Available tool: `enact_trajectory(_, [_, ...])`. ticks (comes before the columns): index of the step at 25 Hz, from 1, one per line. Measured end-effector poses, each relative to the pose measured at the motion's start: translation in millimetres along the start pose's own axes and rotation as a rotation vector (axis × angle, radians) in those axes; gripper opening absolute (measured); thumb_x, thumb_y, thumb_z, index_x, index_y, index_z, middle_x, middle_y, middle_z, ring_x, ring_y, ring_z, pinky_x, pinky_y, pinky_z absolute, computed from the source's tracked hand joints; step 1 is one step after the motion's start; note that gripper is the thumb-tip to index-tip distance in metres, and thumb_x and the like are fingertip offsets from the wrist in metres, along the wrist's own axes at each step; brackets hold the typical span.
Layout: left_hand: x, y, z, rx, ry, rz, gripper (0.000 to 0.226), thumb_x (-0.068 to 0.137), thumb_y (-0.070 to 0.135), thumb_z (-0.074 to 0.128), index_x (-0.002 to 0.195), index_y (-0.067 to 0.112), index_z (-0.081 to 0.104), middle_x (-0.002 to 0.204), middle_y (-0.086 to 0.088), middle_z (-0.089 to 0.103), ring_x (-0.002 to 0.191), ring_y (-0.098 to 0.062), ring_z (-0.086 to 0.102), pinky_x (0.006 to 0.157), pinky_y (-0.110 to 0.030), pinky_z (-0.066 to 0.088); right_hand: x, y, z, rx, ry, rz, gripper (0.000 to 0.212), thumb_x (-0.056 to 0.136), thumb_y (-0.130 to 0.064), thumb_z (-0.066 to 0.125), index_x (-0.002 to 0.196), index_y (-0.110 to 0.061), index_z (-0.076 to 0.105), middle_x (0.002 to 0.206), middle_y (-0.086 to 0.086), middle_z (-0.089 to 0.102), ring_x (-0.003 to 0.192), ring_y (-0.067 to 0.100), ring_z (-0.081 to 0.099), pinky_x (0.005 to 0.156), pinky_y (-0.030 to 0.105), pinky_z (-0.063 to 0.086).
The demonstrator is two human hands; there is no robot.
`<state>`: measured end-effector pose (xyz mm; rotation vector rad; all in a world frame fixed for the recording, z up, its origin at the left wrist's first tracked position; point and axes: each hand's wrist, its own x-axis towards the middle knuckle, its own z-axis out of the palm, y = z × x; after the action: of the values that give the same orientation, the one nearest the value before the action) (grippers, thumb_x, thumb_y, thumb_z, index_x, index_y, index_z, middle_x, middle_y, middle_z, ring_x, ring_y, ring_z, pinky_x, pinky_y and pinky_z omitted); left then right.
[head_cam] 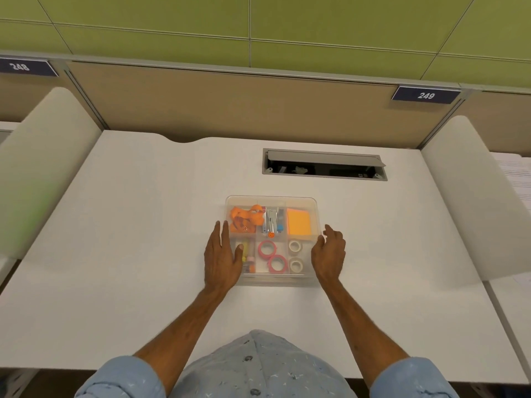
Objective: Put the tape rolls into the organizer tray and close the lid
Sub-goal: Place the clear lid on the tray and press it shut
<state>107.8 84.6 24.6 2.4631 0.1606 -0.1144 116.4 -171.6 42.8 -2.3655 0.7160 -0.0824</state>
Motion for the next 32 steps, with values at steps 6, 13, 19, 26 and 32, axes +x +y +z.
enact_trajectory(6, [-10.5,-5.2,14.0,0.296,-0.108,0.195,0.065,0.117,0.036,0.032,0.172,0.017,0.005,0.183,-0.006,0.002,0.171,-0.024,0.003,0.14,-0.052,0.003,-37.1,6.8,20.5,-0.379,-0.008,-0.403,0.054,0.114,-0.031,0.042,0.167,-0.02,0.036,0.174,0.004,0.033,0.164,0.023,0.031,0.136,0.05,0.02])
enact_trajectory(13, [-12.8,-5.4,22.2,0.323,-0.112,0.198,0.074,0.111,0.052,0.029,0.172,0.014,0.008,0.182,-0.007,0.005,0.171,-0.025,0.007,0.141,-0.051,0.004,-36.2,26.8,29.1,-0.529,-0.121,-0.422,0.069,0.113,-0.05,0.028,0.172,-0.023,0.003,0.181,0.001,-0.007,0.17,0.019,-0.002,0.138,0.052,0.007])
enact_trajectory(19, [-3.6,-6.4,18.5,0.356,-0.172,0.183,0.092,0.098,0.067,-0.004,0.171,0.011,-0.004,0.182,-0.009,-0.007,0.171,-0.027,-0.005,0.14,-0.053,0.001,-27.6,20.3,27.0,-0.567,-0.182,-0.423,0.07,0.11,-0.055,0.008,0.172,-0.024,-0.003,0.18,0.004,-0.014,0.17,0.022,-0.006,0.138,0.052,0.007])
enact_trajectory(26, [-2.7,-4.0,16.3,0.338,-0.193,0.166,0.073,0.115,0.048,0.027,0.172,0.014,-0.003,0.183,-0.007,-0.004,0.171,-0.025,-0.004,0.139,-0.055,-0.001,-30.8,16.2,21.0,-0.516,-0.229,-0.423,0.08,0.101,-0.057,-0.011,0.172,-0.024,0.002,0.18,0.004,-0.009,0.17,0.023,-0.003,0.138,0.053,0.006])
enact_trajectory(32, [11.4,10.8,11.9,0.206,-0.042,0.159,0.07,0.113,0.045,0.044,0.171,0.016,0.017,0.182,-0.007,0.016,0.17,-0.027,0.012,0.139,-0.056,0.001,-18.5,9.0,18.7,-0.423,-0.163,-0.426,0.056,0.116,-0.039,0.033,0.169,-0.022,0.03,0.18,0.002,0.012,0.169,0.02,0.009,0.137,0.058,0.003])
